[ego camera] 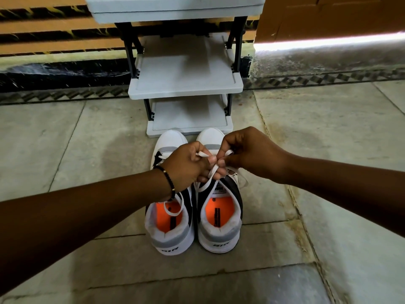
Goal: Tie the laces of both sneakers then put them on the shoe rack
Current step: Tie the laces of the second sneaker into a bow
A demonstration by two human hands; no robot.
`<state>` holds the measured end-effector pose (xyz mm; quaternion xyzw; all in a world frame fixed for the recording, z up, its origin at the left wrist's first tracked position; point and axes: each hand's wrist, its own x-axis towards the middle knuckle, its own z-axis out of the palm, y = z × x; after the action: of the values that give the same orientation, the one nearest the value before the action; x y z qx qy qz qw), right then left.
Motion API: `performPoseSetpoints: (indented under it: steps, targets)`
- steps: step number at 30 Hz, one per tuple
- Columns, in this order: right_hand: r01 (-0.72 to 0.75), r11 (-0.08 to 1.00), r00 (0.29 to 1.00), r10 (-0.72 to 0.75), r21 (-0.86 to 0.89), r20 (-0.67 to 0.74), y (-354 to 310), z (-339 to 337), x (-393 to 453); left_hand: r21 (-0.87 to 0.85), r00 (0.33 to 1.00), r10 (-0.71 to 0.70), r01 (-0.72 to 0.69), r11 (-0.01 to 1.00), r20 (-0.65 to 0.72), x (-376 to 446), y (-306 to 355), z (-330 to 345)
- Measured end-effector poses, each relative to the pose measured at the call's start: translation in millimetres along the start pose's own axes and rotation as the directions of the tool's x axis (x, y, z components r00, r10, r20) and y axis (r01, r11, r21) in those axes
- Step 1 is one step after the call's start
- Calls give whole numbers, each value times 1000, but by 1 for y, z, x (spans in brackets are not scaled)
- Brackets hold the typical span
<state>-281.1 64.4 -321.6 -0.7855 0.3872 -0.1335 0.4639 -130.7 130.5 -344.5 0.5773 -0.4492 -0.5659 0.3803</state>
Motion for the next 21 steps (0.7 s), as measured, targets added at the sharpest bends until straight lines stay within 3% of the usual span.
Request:
performPoseSetpoints:
  steps: [5, 11, 17, 21]
  targets:
    - [-84, 989, 995, 76, 121, 67, 5, 3, -1, 73, 999, 35, -36, 997, 20, -3, 3, -1]
    - [-80, 970, 996, 85, 228, -15, 7, 4, -6, 175, 1000, 13, -17, 984, 25, -1, 1, -3]
    - [182, 975, 983, -182, -125, 13, 2, 4, -11, 15, 987, -159, 159, 987, 1, 0, 0, -3]
    - [216, 962, 976, -211, -165, 45, 3, 2, -11, -117, 983, -179, 175, 978, -30, -1, -2, -4]
